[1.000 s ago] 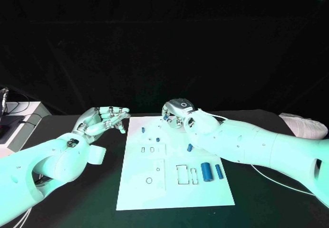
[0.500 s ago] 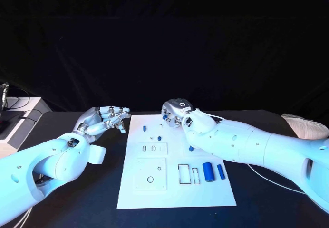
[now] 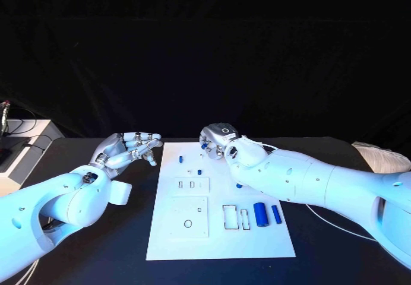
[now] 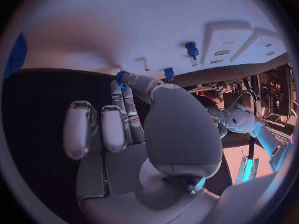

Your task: Assemble the parts on the task board

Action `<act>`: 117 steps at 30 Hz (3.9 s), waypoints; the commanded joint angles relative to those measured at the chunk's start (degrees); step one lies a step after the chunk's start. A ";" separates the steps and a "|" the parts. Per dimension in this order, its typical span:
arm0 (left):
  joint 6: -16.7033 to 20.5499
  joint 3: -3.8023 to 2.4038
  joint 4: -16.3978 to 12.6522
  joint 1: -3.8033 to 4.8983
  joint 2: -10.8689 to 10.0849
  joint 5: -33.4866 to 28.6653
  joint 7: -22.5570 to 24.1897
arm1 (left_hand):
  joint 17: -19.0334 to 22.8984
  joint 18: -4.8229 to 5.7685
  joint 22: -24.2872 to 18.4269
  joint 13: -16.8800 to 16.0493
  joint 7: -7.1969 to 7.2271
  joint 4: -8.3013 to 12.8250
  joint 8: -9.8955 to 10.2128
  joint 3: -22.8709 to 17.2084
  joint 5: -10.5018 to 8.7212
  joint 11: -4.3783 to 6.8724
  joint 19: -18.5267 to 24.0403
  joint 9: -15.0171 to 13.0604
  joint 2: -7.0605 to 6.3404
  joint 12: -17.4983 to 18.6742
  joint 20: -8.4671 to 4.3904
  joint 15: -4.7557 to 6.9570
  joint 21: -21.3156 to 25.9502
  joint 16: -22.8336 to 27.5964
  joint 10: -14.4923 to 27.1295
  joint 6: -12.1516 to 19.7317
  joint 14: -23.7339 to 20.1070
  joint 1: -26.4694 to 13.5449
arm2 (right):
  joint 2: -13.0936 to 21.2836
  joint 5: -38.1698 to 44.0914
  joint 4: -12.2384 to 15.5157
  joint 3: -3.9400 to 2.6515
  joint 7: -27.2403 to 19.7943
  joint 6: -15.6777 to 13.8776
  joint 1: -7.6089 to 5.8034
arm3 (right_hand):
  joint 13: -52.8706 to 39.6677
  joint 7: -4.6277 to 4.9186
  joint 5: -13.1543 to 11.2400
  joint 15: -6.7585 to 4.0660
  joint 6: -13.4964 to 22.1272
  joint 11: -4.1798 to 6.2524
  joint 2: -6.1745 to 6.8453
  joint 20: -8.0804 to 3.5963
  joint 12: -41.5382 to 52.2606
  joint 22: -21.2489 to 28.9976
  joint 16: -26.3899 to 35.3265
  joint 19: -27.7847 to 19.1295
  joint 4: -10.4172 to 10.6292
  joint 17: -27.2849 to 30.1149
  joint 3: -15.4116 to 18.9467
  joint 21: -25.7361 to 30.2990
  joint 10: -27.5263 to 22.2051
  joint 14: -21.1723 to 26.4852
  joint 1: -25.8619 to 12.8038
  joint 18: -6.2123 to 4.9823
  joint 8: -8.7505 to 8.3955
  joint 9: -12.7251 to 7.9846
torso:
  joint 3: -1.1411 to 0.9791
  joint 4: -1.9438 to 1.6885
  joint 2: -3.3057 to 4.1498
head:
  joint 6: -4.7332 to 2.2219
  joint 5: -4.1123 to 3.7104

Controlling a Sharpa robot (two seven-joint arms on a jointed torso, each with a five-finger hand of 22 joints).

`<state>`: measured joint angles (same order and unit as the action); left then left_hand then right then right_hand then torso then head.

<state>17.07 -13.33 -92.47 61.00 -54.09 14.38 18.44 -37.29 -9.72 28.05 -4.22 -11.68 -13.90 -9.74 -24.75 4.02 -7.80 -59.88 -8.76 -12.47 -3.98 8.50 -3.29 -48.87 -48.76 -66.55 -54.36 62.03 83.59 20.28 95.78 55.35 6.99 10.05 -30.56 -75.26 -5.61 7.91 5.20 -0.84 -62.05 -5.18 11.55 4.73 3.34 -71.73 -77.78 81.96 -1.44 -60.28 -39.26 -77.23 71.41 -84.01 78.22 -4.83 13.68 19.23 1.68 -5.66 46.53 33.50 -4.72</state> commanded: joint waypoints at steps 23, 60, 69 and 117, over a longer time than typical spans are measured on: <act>-1.28 -0.26 0.19 0.06 -0.04 0.37 -0.16 | 0.08 -0.71 0.23 -0.04 -0.19 0.13 0.38 -0.30 -0.19 0.07 0.52 -0.05 -0.33 0.28 -0.03 -0.05 -0.55 -0.38 0.53 0.48 -0.58 0.04 | 1.78 -1.06 0.70 0.09 -1.16 -0.67 0.01 | 1.74 -0.84 0.16 2.25 9.84 -1.39 1.93 2.33 0.97 11.15 2.36 -4.42 2.36 7.38 14.07 9.66 -14.43 0.99 1.17 -1.27 -6.70 -1.18 | -0.20 0.22 0.17 | -0.20 0.46; -1.62 -0.25 1.86 -0.41 0.09 0.37 0.19 | 0.15 -0.71 0.51 -0.04 -0.08 0.22 0.42 -0.31 -0.20 0.08 0.99 -0.06 -0.43 0.23 0.06 -0.11 -0.93 -0.40 0.67 0.57 -0.83 -0.03 | 19.72 -18.37 10.46 -1.10 1.39 15.17 -3.22 | -84.39 1.07 10.11 0.86 10.29 0.94 2.11 1.11 86.66 -17.57 -11.76 7.69 17.37 -27.31 32.32 -12.20 18.59 -5.49 4.15 4.65 -2.37 1.09 | -0.83 0.82 -0.13 | 0.03 0.61; -1.60 -0.25 1.97 -0.42 0.02 0.37 0.15 | 0.15 -0.71 0.51 -0.04 -0.08 0.22 0.42 -0.31 -0.20 0.08 0.99 -0.06 -0.43 0.23 0.06 -0.11 -0.93 -0.40 0.67 0.57 -0.83 -0.03 | 18.62 -16.78 9.37 -1.07 2.34 13.59 -3.09 | -84.39 1.09 10.78 0.89 10.20 0.92 2.04 1.18 86.66 -18.27 -11.87 8.04 17.72 -27.82 32.49 -12.77 18.59 -5.59 4.22 4.83 -2.21 1.12 | -0.86 0.97 -0.09 | 0.26 0.72; -1.73 -0.25 2.16 -0.44 -0.05 0.41 -0.36 | 0.20 -0.72 0.71 -0.04 -0.18 0.28 0.48 -0.35 -0.19 0.02 1.33 -0.07 -0.44 0.24 0.10 -0.14 -1.21 -0.44 0.81 0.68 -0.96 -0.05 | 17.82 -13.05 13.58 -0.87 1.09 6.46 -2.53 | -84.39 -0.19 15.85 -0.29 4.19 2.02 1.76 0.24 86.66 -18.27 -12.04 8.04 17.11 -28.75 20.25 -12.77 18.59 -5.77 4.41 4.83 -1.87 0.01 | -0.87 1.00 -0.16 | 0.65 0.92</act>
<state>16.36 -13.53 -90.25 60.55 -54.22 14.66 17.85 -37.18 -9.72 28.71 -4.22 -11.88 -13.74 -9.49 -24.91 4.02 -7.78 -58.85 -8.77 -12.47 -3.98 8.71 -3.51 -49.94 -48.98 -66.15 -54.16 61.41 83.59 37.95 79.46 68.03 6.19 11.72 -19.76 -77.77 -74.91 8.48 21.25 -0.65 -56.65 -3.65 12.92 5.33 89.88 -74.90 -89.64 84.00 15.65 -74.92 -18.77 -89.77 83.99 -84.02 82.73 -0.81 11.55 19.06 0.77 -4.68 46.41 34.18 -3.88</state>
